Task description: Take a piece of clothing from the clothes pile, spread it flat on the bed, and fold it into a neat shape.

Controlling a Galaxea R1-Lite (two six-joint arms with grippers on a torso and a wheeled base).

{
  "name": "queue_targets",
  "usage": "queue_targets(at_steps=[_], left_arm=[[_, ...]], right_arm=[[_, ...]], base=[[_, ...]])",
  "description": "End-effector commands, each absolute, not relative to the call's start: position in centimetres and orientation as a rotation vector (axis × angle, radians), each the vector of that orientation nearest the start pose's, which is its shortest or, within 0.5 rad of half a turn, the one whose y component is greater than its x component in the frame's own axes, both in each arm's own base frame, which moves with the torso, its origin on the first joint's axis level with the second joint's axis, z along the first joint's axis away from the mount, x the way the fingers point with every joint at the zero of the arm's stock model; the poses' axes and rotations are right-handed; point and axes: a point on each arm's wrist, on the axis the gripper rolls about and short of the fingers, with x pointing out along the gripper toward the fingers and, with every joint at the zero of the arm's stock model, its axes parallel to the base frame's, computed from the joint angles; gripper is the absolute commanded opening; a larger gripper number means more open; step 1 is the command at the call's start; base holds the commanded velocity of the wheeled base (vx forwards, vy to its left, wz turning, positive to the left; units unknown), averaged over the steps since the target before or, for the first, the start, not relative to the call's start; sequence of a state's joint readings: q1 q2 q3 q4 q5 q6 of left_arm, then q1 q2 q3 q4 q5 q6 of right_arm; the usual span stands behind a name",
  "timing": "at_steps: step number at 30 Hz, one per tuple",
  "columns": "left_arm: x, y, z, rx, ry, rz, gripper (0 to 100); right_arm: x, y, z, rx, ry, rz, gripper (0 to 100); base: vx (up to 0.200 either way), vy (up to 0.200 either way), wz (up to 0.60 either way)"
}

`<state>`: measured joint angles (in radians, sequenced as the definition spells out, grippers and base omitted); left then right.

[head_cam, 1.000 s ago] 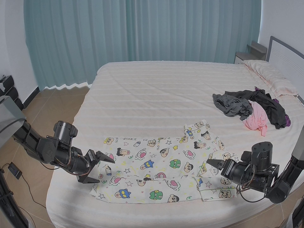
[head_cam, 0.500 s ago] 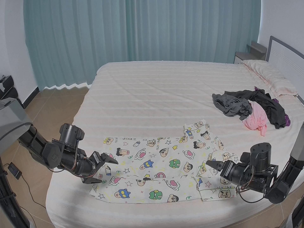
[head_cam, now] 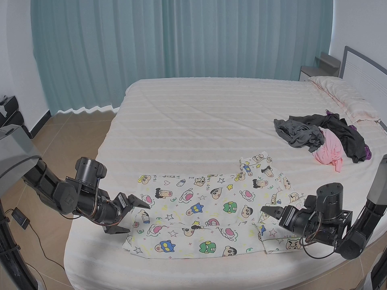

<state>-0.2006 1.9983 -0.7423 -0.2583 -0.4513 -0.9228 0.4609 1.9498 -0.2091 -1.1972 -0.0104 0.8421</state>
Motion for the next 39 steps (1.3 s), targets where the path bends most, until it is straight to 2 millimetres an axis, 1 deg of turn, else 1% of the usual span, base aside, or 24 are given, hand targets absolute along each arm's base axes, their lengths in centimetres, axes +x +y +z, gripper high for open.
queue_targets(at_steps=[1,3,7,8,9,10,12,13,15,17,21,22,23,25,27,30,35,37,39], left_arm=[[29.6,-7.1,4.4,-0.926,1.219,-0.085,100],[29.8,-7.1,4.4,-0.887,1.203,-0.114,100],[29.7,-5.8,4.4,-0.694,1.149,-0.275,100],[29.7,-5.8,4.4,-0.683,1.148,-0.289,100],[29.7,-5.6,4.4,-0.64,1.14,-0.364,100],[29.9,-5.5,4.3,-0.624,1.135,-0.388,100],[30.8,-5.5,4.2,-0.565,1.105,-0.441,100],[31.5,-5.6,3.9,-0.547,1.104,-0.451,100],[32.1,-5.8,2.9,-0.514,1.119,-0.467,100],[32.2,-5.9,2.0,-0.462,1.133,-0.496,100],[32.0,-5.9,1.0,-0.39,1.137,-0.554,100],[31.9,-5.9,0.5,-0.363,1.145,-0.573,100],[31.9,-5.9,0.3,-0.345,1.143,-0.584,100],[31.6,-5.9,0.1,-0.324,1.146,-0.597,100],[31.5,-6.0,0.0,-0.317,1.151,-0.603,100],[31.0,-6.9,-0.2,-0.292,1.163,-0.623,100],[31.0,-7.2,-0.2,-0.288,1.166,-0.63,100],[30.6,-7.7,-0.3,-0.274,1.174,-0.645,100],[30.7,-7.8,-0.3,-0.27,1.173,-0.641,100]], right_arm=[[21.8,10.8,4.0,0.679,0.682,0.184,100],[21.9,10.8,4.0,0.679,0.682,0.183,100],[21.9,10.8,4.0,0.68,0.68,0.183,100],[21.9,10.8,4.0,0.68,0.68,0.183,100],[21.9,10.8,4.0,0.678,0.68,0.184,100],[21.9,10.8,4.0,0.678,0.68,0.184,100],[21.8,10.8,3.9,0.678,0.683,0.182,100],[21.8,10.7,3.9,0.679,0.684,0.181,100],[21.6,10.7,3.8,0.676,0.693,0.18,100],[21.4,10.7,3.8,0.674,0.699,0.184,100],[21.5,10.8,3.6,0.675,0.706,0.187,100],[21.5,10.8,3.3,0.671,0.721,0.186,100],[21.5,10.9,3.0,0.666,0.732,0.184,100],[21.5,11.1,2.5,0.657,0.75,0.181,100],[21.5,11.1,2.5,0.658,0.746,0.184,100],[21.6,11.1,2.3,0.659,0.743,0.185,100],[21.6,11.1,2.3,0.661,0.738,0.188,100],[21.6,11.2,2.3,0.663,0.741,0.193,100],[21.6,11.2,2.2,0.662,0.744,0.193,100]], base=[[0.0,0.0,0.0],[0.0,0.0,0.0],[0.0,0.0,0.0],[0.0,0.0,0.0],[0.0,0.0,0.0],[0.0,0.0,0.0],[0.0,0.0,0.0],[0.0,0.0,0.0],[0.0,0.0,0.0],[0.0,0.0,0.0],[0.0,0.0,0.0],[0.0,0.0,0.0],[0.0,0.0,0.0],[0.0,0.0,0.0],[0.0,0.0,0.0],[0.0,0.0,0.0],[0.0,0.0,0.0],[0.0,0.0,0.0],[0.0,0.0,0.0]])
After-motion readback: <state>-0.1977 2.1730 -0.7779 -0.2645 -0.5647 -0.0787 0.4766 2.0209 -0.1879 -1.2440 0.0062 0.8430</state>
